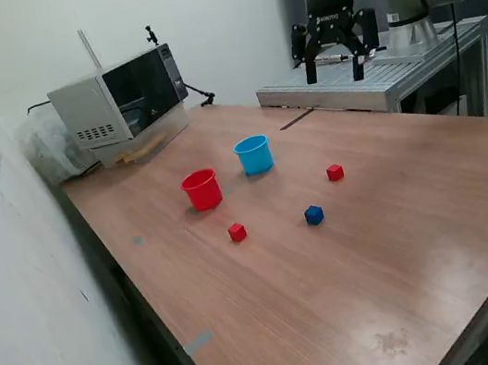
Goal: Place red objects in the red bin, and blue objects in the blue bin.
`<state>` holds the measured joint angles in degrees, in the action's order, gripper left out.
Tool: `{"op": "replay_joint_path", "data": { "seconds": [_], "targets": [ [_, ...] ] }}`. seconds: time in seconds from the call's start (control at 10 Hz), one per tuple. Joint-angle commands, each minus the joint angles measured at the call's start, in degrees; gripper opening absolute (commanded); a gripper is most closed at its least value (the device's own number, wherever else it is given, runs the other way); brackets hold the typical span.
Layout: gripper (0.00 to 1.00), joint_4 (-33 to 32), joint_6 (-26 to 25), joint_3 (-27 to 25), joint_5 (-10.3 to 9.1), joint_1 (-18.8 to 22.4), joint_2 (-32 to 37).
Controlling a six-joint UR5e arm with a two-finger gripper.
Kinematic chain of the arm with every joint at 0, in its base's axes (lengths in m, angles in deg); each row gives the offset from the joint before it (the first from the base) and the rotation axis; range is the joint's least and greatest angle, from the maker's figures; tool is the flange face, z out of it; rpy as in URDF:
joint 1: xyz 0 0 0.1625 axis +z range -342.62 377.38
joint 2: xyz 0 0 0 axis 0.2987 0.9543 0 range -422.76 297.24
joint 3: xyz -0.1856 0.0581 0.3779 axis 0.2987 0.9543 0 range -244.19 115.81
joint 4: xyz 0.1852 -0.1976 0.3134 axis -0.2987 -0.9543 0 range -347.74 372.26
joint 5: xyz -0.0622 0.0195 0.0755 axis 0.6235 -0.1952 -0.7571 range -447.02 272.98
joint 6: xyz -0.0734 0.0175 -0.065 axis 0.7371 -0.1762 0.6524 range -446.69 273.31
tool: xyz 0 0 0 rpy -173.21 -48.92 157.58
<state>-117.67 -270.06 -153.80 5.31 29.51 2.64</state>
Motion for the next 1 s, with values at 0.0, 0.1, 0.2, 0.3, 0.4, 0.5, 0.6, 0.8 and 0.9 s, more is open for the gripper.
{"op": "replay_joint_path", "data": {
  "seconds": [0.0, 0.1, 0.2, 0.3, 0.4, 0.5, 0.6, 0.8, 0.9],
  "targets": [
    [1.0, -0.1, -0.1, 7.0, 0.05, -0.4, -8.9],
    [1.0, -0.4, 0.0, 8.2, 0.05, -2.4, -11.6],
    [1.0, -0.6, 0.0, 8.8, 0.05, -3.9, -13.9],
    [1.0, -1.4, 0.3, 8.9, 0.05, -5.2, -16.6],
    [1.0, -2.2, 0.4, 9.1, 0.05, -5.5, -18.8],
    [1.0, -2.5, 0.5, 9.5, 0.05, -5.6, -20.6],
    [1.0, -3.2, 0.5, 9.7, 0.05, -5.5, -21.4],
    [1.0, -3.3, 0.5, 10.1, -0.04, -3.6, -21.5],
    [1.0, -3.4, 0.5, 10.2, -0.04, -2.6, -21.5]
  ]
}}
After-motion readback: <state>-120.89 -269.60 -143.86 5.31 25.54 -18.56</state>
